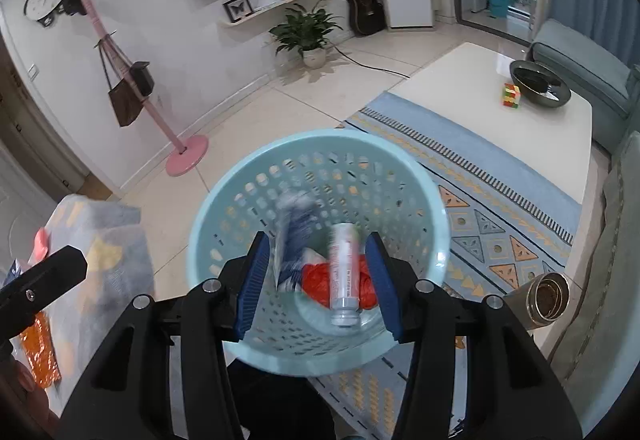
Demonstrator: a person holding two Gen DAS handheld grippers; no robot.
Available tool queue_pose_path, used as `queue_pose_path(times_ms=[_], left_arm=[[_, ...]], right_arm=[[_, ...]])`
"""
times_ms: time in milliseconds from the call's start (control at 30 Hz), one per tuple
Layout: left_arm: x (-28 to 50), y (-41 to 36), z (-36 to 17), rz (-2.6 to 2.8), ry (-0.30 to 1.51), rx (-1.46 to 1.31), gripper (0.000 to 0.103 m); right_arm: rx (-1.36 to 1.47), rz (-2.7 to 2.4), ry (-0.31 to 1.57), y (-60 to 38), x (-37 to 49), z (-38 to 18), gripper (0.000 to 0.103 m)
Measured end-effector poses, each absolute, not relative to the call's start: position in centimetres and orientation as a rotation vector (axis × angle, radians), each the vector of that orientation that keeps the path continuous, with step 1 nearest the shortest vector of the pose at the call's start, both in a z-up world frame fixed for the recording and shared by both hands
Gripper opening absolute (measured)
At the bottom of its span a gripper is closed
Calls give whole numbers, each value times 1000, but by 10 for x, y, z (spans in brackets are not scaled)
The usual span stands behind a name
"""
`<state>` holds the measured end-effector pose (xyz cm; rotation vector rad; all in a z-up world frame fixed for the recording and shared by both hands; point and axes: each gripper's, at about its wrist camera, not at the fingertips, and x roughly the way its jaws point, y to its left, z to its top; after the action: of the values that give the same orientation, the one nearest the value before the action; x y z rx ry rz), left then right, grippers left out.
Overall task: Collect trash
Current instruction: 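Release the yogurt bottle into the basket with the right tool while the left tool carries the carton, then grasp the orange snack bag with the right tool while the left tool grasps the clear water bottle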
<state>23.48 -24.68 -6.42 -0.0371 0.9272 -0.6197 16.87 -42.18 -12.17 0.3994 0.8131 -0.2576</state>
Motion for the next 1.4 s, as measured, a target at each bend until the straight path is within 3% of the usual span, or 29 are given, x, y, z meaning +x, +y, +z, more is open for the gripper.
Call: queue_pose_path(times_ms=[333,767,900,1100,1400], left_arm=[[184,-173,-16,-483,778,-82,65],[126,11,13,-25,656,-310,80],[116,61,7,76,664,-380,83],[124,113,-30,168,762,-528,83],[146,131,-77,202,825,-702,83]], right_arm=[[298,-107,728,-351,150,-68,47],[166,266,667,-201,136,-27,47],[137,365,703,-154,137,-36,60],[55,435,757,-95,139,-61,71],[-80,424,786,-53,146,-94,75]])
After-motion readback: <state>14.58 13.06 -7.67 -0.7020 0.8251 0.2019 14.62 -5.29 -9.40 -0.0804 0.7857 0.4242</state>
